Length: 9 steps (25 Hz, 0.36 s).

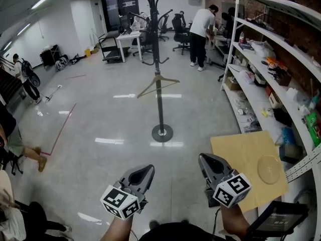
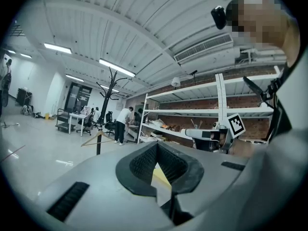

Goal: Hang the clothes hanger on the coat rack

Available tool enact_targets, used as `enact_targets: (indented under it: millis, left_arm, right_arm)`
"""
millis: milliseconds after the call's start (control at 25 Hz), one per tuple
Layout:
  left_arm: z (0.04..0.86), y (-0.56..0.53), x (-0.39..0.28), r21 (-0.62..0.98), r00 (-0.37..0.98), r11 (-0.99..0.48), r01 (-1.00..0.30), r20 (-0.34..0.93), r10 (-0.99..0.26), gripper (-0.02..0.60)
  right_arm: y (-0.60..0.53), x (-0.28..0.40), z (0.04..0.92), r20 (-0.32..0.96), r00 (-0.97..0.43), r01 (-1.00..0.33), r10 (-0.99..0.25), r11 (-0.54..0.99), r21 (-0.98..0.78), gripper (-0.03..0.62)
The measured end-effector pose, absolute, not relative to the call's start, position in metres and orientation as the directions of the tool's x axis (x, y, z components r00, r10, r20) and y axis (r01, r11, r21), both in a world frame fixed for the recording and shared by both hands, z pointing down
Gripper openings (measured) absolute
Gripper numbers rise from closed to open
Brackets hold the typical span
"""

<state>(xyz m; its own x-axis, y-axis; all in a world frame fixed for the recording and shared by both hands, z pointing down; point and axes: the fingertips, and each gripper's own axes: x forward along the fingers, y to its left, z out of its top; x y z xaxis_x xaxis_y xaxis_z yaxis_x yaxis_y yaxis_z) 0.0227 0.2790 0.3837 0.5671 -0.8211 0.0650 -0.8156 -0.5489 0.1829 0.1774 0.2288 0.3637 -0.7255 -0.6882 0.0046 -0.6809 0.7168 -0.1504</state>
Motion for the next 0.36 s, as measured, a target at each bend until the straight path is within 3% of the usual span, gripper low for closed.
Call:
enact_targets:
  millis: [360]
  left_arm:
    - [0.385,0.297,0.014,0.183,0.56,-0.542,-0.82,0.06,-0.826,-0.002]
  right_arm:
    - [0.244,0.168,0.363,0.022,-0.728,-0.683,-0.685,0.722,-0.109,0.005]
